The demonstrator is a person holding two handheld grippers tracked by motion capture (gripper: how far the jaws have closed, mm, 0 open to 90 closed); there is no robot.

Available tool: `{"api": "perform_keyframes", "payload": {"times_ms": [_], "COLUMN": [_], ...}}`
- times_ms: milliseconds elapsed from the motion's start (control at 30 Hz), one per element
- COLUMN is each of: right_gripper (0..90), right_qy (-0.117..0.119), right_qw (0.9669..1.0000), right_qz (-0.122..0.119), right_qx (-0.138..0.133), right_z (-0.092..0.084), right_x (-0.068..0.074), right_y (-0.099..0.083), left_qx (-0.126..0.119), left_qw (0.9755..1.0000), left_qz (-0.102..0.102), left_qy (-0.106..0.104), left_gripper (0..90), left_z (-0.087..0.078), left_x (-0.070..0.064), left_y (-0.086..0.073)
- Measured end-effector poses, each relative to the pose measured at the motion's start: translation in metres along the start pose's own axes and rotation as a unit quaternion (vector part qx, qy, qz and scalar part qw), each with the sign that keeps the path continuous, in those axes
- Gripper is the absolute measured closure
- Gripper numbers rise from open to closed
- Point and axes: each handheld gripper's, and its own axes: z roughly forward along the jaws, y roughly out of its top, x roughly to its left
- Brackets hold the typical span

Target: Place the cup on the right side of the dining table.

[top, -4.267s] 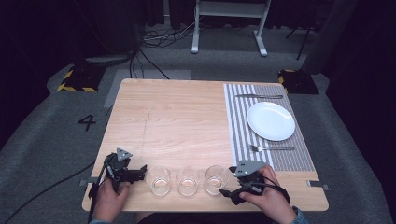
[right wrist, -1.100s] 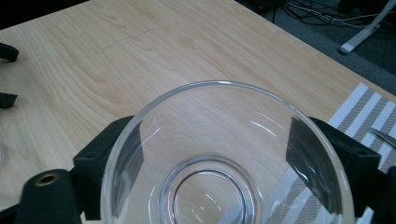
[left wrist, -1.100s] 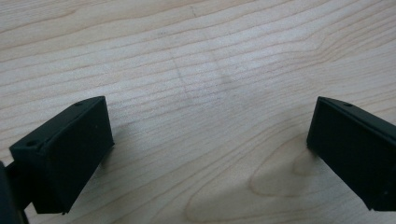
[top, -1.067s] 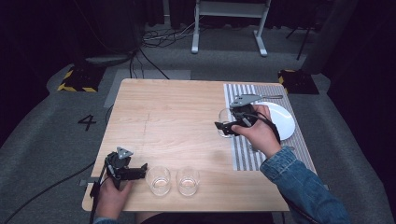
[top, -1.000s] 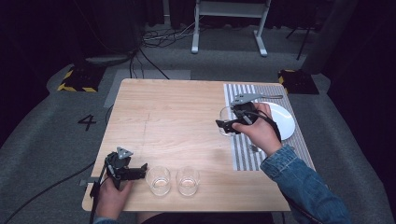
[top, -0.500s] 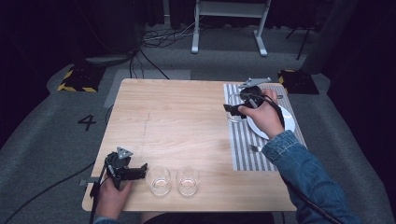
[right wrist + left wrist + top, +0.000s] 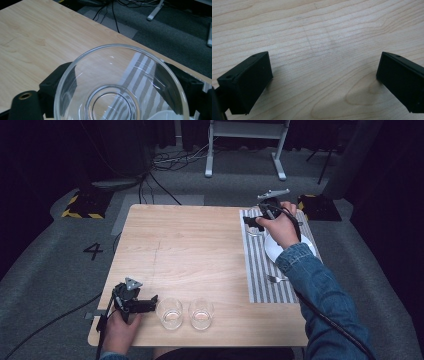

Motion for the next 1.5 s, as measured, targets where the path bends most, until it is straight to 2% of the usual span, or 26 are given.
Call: {"api": "perform_keyframes", "payload": {"times_ms": [400, 600, 867, 1133, 1500], "right_gripper": [17.5, 17.5, 17.5, 17.5, 17.4], "right_qy": [-0.026, -0.035, -0.042, -0.053, -0.064], "right_qw": [0.9993, 0.9986, 0.9975, 0.9955, 0.9933], "right_qz": [0.021, 0.032, 0.04, 0.051, 0.063], "right_qx": [0.017, 0.025, 0.042, 0.059, 0.073], "right_z": [0.046, 0.068, 0.093, 0.108, 0.113], "right_x": [-0.028, -0.034, -0.041, -0.05, -0.06], "right_y": [0.005, 0.006, -0.001, -0.014, -0.029], "left_qx": [0.0, 0.0, 0.0, 0.0, 0.0], "left_qw": [1.0, 1.0, 1.0, 1.0, 1.0], "left_qz": [-0.003, -0.002, -0.002, -0.002, -0.002], "left_qy": [-0.001, 0.0, 0.0, 0.0, 0.0], "left_gripper": [0.5, 0.5, 0.5, 0.5, 0.5], "left_z": [0.0, 0.0, 0.0, 0.0, 0.0], "left_x": [0.0, 0.0, 0.0, 0.0, 0.0], "left_y": [0.0, 0.0, 0.0, 0.0, 0.0]}}
